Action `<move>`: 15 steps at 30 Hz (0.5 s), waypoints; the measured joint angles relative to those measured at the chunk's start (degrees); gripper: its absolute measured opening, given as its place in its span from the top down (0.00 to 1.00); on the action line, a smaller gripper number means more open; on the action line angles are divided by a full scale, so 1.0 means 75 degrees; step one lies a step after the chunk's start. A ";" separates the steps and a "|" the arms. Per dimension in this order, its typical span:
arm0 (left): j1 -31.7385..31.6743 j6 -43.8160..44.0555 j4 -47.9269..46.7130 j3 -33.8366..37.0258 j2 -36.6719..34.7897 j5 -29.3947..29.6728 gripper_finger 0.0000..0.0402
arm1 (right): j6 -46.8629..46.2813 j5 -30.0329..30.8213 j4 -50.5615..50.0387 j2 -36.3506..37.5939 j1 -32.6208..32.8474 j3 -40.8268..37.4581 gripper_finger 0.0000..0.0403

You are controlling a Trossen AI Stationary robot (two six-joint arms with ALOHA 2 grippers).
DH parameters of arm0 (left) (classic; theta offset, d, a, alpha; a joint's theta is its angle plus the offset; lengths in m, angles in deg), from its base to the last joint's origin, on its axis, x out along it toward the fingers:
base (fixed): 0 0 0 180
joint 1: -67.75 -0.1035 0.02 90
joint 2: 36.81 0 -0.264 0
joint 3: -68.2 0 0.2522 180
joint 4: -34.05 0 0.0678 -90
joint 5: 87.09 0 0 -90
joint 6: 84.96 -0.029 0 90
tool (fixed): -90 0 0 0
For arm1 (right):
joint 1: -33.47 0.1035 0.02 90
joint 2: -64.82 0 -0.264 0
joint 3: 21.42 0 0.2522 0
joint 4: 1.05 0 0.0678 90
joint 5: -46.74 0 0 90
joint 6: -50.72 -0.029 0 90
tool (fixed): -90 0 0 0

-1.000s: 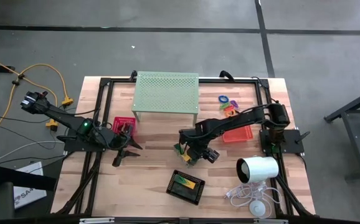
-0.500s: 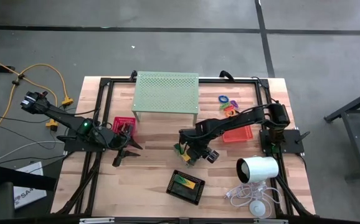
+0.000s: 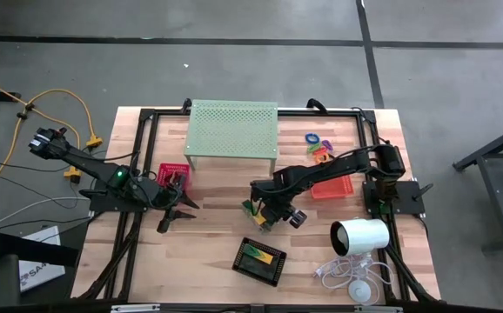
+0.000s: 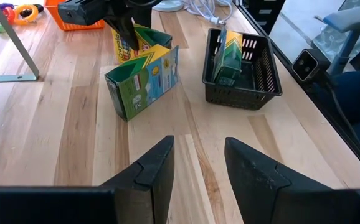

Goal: Pick & Place Office Desk Supplies
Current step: Put the crayon box into the black bin

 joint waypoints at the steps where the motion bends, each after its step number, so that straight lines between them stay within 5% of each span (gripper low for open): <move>1: -0.0002 0.0000 -0.0003 0.0000 0.0000 -0.0002 0.66 | 0.0000 0.0001 -0.0021 0.0000 0.0000 0.0000 0.72; 15: -0.0002 0.0000 0.0055 -0.0006 0.0000 -0.0029 0.66 | -0.0935 0.0251 -0.0399 0.0925 0.0052 0.0003 0.73</move>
